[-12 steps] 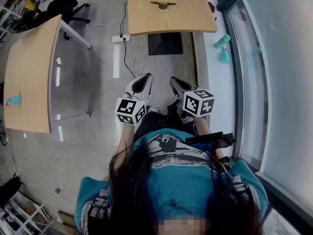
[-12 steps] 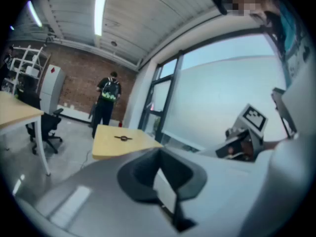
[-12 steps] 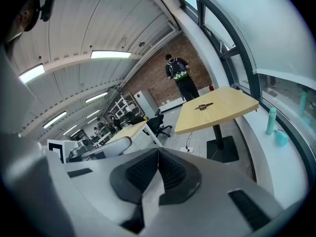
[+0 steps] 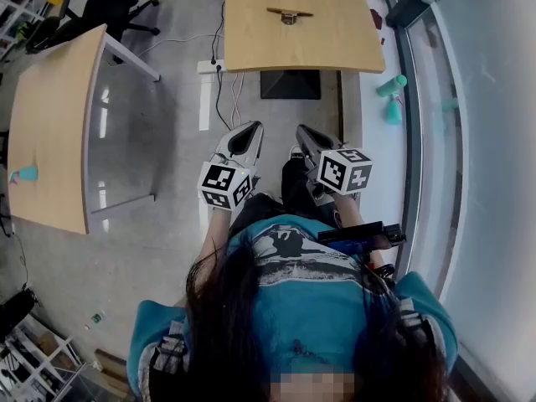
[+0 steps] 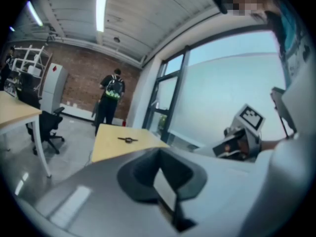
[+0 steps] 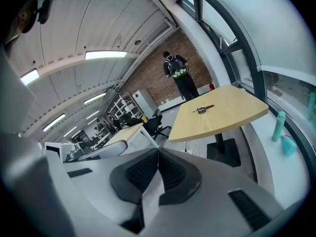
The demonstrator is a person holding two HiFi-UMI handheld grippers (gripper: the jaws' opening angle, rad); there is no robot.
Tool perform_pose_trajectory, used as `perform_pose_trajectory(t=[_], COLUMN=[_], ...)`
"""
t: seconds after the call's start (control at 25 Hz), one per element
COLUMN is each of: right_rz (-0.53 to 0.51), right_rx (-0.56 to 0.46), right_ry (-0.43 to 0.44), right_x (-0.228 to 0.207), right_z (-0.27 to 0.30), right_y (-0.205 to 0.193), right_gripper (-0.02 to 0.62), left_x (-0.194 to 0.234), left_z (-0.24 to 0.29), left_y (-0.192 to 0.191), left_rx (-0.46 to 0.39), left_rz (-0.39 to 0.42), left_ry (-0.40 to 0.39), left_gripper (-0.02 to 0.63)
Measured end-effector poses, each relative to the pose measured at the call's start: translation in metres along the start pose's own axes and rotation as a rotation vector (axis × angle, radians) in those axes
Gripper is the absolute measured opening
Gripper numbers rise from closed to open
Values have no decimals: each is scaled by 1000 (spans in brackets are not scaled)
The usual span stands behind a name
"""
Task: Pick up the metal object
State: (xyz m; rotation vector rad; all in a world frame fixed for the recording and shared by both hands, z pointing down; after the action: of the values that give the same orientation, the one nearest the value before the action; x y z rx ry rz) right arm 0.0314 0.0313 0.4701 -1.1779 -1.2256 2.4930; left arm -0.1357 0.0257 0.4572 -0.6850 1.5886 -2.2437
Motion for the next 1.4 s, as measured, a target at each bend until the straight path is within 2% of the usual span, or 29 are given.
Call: perform_pose_trajectory(t=[0.36,0.6,0.92,1.12,1.28,1.4], right_rz=[-36,-45,4,37,57,71], right_rx=[49,73,92,97,78,50], right_ry=[54,88,114,104,68,25], right_x=[-86,-136,-177,-188,-204,-222], right_z=[36,53,67,79,92,104], right_y=[96,143,164,170,183,199], right_gripper=[12,12,13,12,12,14], left_x=[10,8,0,14,36,54], left_z=[122,189,236,255,286,318], left_y=[40,59,60,59,58,53], left_rx=[-19,-15,52,99,127,194], left_rz=[-24,-16,5,2,-25,-61], left_ry=[61,85,88,90,56,-1], left_gripper=[2,3,3,3,5,67])
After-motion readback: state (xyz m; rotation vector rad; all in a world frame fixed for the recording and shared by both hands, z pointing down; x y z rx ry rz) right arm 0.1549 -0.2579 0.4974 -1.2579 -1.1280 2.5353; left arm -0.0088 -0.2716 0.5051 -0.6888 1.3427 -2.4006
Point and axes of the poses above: the fingertips, and each gripper's own axes: z forward along the fingers, x to its left, y out of its top, the point moved 6 cm from there along -z, backward along the fingers, and after that the axes turned 8 degrees about y, right-handed, at the moved point
